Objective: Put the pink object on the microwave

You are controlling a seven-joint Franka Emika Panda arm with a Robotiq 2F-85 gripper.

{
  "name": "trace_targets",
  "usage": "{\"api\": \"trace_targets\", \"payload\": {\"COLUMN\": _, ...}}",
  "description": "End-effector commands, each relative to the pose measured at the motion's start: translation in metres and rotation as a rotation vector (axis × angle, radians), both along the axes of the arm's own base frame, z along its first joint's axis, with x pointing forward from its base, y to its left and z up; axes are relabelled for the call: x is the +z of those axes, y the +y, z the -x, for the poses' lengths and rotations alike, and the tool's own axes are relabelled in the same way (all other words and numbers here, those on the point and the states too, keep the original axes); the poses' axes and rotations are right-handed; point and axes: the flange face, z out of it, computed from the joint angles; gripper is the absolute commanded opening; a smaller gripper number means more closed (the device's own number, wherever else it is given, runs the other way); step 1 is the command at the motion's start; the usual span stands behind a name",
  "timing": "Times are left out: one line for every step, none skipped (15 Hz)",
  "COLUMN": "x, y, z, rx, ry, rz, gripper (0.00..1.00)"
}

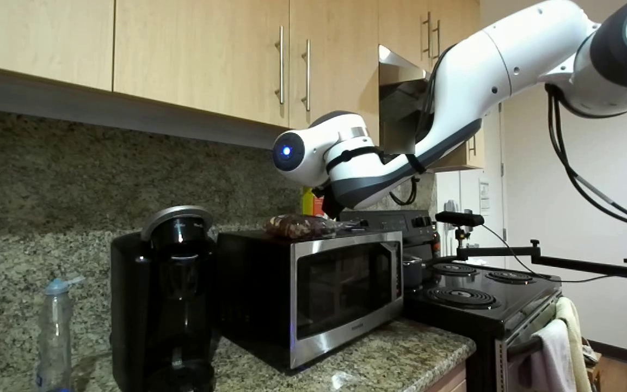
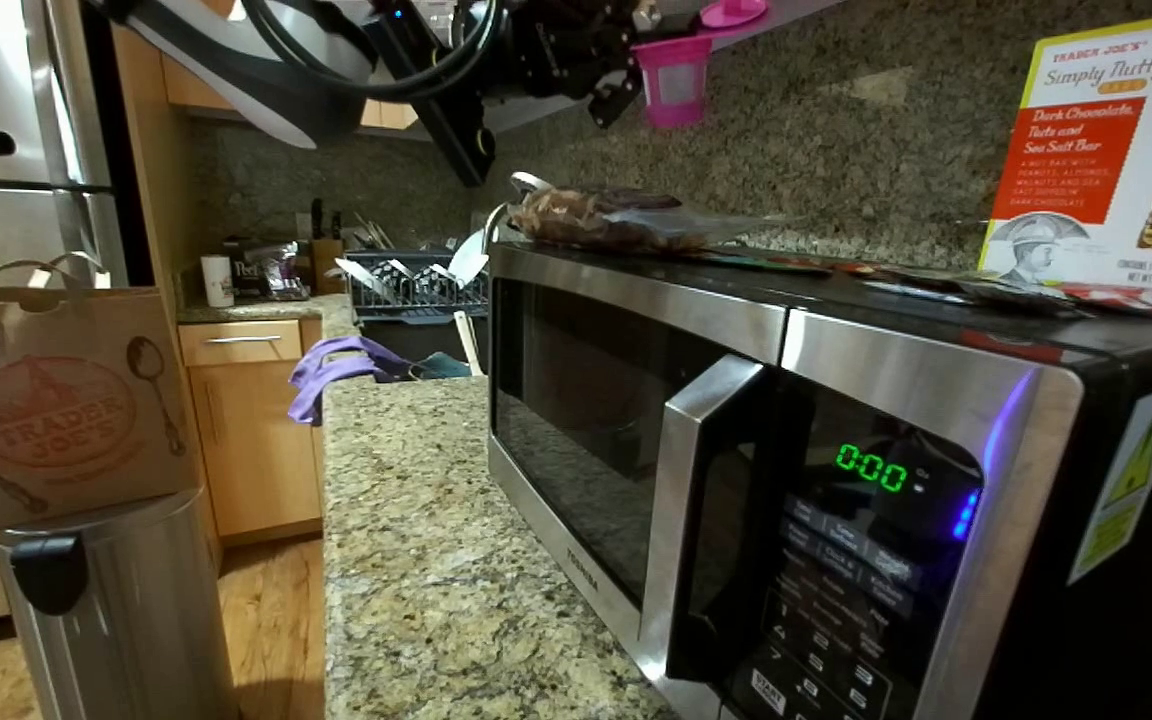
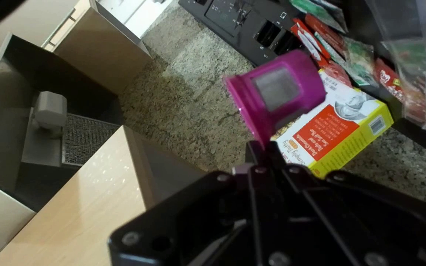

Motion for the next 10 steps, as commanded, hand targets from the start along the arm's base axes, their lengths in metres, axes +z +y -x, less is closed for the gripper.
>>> {"api": "trace_targets", "payload": {"x": -0.02, "y": -0.029, "z": -0.003, "rx": -0.004, "ry": 0.043, "rz": 0.027, "gripper": 0.01}}
{"api": "trace_targets", "payload": {"x": -0.028, "y": -0.038, "z": -0.004, "rx": -0.007, "ry": 0.057, "rz": 0.025, "gripper": 0.01}}
{"api": "trace_targets", "payload": {"x": -0.035, "y": -0.047, "z": -0.006, "rx": -0.011, "ry": 0.069, "rz": 0.029, "gripper": 0.01}}
{"api": "trace_targets", "payload": {"x": -0.043, "y": -0.055, "z": -0.008, "rx": -0.002, "ry": 0.079, "rz": 0.037, "gripper": 0.01}}
{"api": "trace_targets", "payload": {"x": -0.048, "y": -0.063, "z": -0.011, "rx": 0.005, "ry": 0.086, "rz": 0.034, "gripper": 0.01}}
{"api": "trace_targets", "payload": {"x": -0.055, "y": -0.07, "z": -0.012, "rx": 0.027, "ry": 0.089, "rz": 0.024, "gripper": 0.01}}
{"api": "trace_targets", "payload": {"x": -0.06, "y": -0.075, "z": -0.015, "rx": 0.042, "ry": 0.092, "rz": 0.017, "gripper": 0.01}}
{"api": "trace_targets", "payload": {"x": -0.062, "y": -0.077, "z": -0.016, "rx": 0.088, "ry": 0.082, "rz": -0.003, "gripper": 0.01}}
{"api": "trace_targets", "payload": {"x": -0.063, "y": -0.08, "z": -0.019, "rx": 0.122, "ry": 0.08, "rz": -0.012, "gripper": 0.01}}
{"api": "trace_targets", "payload": {"x": -0.063, "y": -0.081, "z": -0.02, "rx": 0.167, "ry": 0.088, "rz": -0.016, "gripper": 0.01}}
